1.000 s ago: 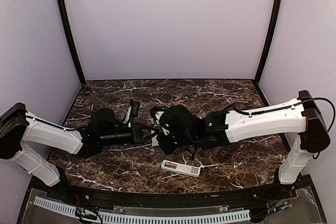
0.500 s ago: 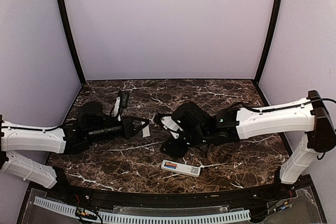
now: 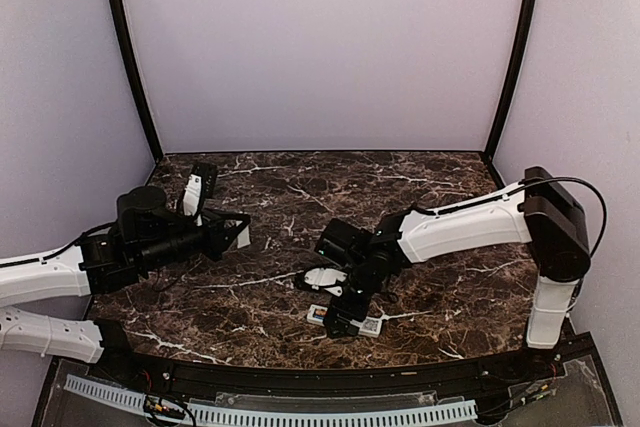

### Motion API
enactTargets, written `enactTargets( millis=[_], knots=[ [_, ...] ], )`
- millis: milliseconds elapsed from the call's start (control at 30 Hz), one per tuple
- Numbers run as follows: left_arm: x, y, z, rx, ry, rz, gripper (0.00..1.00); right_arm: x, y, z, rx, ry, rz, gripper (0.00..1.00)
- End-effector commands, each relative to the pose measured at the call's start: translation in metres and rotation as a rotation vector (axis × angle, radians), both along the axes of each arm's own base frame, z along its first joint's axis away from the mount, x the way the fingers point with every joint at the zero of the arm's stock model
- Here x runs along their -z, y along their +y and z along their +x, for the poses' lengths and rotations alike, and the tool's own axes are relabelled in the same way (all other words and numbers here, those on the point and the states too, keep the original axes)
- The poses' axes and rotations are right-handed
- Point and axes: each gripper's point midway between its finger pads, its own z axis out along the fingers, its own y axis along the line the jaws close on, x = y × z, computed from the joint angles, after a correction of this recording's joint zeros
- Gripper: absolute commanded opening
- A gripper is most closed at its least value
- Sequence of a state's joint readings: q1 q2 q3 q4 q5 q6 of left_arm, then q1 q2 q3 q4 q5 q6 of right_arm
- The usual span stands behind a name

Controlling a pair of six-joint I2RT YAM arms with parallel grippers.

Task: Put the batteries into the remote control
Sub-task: Pass from the right arm to the left, then adjust the remote control without the battery cover at the center of the board.

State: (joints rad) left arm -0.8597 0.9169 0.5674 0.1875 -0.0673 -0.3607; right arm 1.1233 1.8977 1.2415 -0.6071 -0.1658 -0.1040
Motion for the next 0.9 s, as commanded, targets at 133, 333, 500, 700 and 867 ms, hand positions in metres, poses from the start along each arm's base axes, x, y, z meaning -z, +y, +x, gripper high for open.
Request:
enactTargets(
  millis=[133, 333, 500, 700, 867],
  knots=[
    [0.004, 0.007, 0.003, -0.014, -0.020, 0.065, 0.00, 0.004, -0.003, 0.000, -0.047, 0.014, -0.065, 0.86],
    [-0.005, 0.013, 0.004, -0.034, -0.048, 0.067, 0.00, 0.005, -0.013, 0.011, -0.076, -0.058, -0.142, 0.53],
    [-0.010, 0.018, 0.004, -0.047, -0.058, 0.079, 0.00, -0.001, -0.012, 0.010, -0.144, -0.110, -0.136, 0.38],
    [-0.013, 0.025, 0.004, -0.063, -0.079, 0.109, 0.00, 0.006, -0.019, 0.001, -0.308, -0.133, -0.164, 0.32],
    [-0.013, 0.028, 0.003, -0.064, -0.078, 0.119, 0.00, 0.010, -0.022, 0.002, -0.464, -0.226, -0.201, 0.30]
  ],
)
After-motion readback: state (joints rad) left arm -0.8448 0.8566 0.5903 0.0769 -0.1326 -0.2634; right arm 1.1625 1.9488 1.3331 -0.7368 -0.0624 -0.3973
